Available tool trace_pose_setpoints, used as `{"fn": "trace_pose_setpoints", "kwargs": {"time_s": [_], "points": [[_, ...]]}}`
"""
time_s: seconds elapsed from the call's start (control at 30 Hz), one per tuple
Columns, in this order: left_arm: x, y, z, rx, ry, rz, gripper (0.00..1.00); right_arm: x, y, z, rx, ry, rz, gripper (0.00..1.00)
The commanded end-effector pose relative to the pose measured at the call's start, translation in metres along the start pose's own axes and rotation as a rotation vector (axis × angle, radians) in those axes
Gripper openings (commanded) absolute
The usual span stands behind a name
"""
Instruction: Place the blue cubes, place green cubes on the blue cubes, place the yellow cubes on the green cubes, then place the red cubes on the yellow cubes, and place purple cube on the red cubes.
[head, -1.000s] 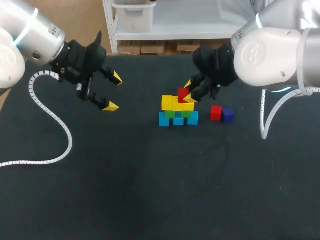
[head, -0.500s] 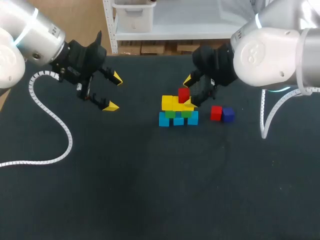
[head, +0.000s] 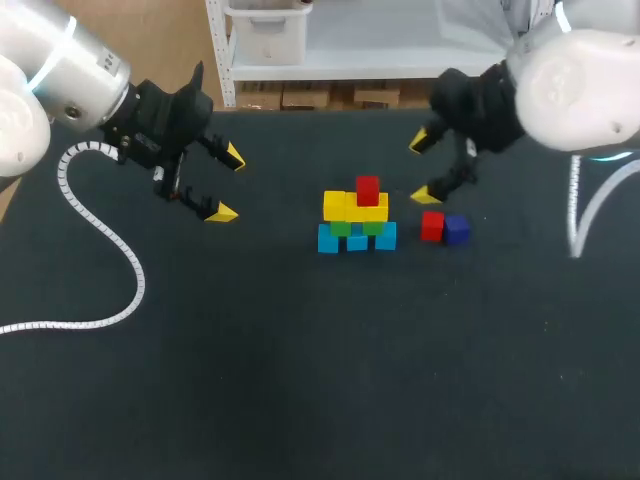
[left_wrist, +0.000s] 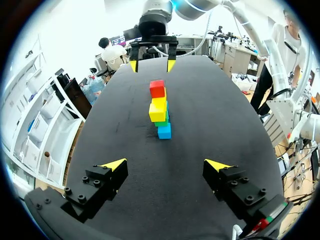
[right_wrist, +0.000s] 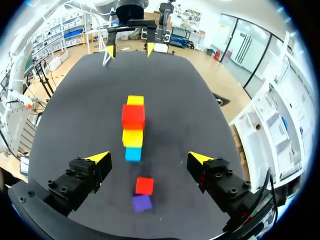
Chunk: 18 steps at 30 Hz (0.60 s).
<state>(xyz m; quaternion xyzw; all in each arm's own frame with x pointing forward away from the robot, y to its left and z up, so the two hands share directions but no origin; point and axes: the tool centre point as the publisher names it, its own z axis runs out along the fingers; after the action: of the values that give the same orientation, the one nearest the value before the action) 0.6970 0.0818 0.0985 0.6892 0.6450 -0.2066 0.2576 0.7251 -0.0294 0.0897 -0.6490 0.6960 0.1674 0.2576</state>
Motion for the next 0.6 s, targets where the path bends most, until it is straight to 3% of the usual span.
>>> {"fn": "trace_pose_setpoints", "kwargs": {"time_s": [0.03,0.6], "points": [[0.001,0.001,0.001,0.002,-0.001,0.001,1.00,0.012,0.012,-0.004,0.016,0.007,0.008,1.00],[0.001,0.001,0.001,0.002,-0.001,0.001,1.00,0.052,0.020,0.025,0.023,0.045,0.064,1.00]]}}
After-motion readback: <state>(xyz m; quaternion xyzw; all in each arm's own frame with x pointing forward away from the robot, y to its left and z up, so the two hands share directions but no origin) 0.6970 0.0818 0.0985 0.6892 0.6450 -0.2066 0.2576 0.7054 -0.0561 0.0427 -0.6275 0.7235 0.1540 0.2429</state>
